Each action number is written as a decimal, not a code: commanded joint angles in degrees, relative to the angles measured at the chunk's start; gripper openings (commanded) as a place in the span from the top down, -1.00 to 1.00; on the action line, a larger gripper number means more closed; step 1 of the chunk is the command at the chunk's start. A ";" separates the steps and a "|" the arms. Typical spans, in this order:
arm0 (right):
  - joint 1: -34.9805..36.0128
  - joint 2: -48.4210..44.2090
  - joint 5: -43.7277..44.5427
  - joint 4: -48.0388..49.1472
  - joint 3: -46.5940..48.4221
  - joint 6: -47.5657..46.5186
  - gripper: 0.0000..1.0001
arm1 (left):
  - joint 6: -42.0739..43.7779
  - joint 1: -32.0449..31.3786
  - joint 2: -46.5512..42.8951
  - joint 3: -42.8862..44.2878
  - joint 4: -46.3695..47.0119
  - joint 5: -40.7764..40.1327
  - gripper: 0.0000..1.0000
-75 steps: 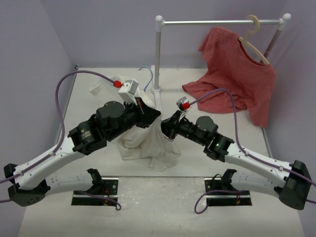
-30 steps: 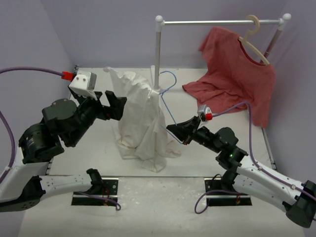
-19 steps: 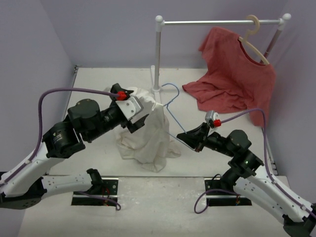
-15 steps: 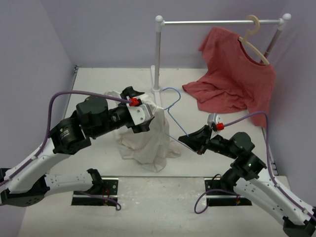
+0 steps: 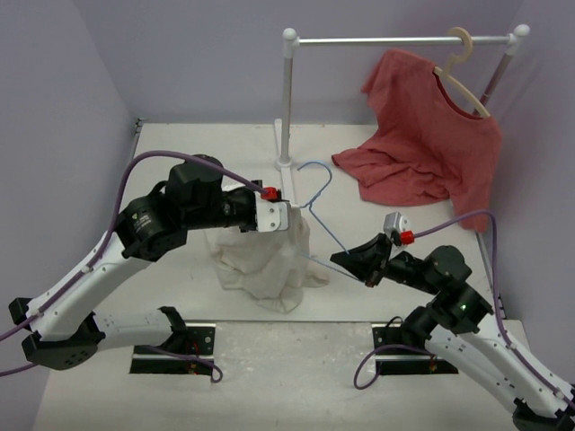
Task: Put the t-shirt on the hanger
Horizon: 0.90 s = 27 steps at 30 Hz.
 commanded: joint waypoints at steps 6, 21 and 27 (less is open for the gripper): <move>0.06 3.97 0.10 3.41 6.70 -2.72 1.00 | -0.24 0.21 -0.32 -2.11 0.66 5.14 1.00; 0.06 1.19 31.68 -3.72 4.26 8.23 -0.97 | -19.40 0.21 -12.23 -22.91 13.68 -40.59 1.00; -0.03 1.77 44.67 -10.78 4.49 22.85 -0.88 | -22.03 0.29 -17.96 -22.12 13.33 -39.82 1.00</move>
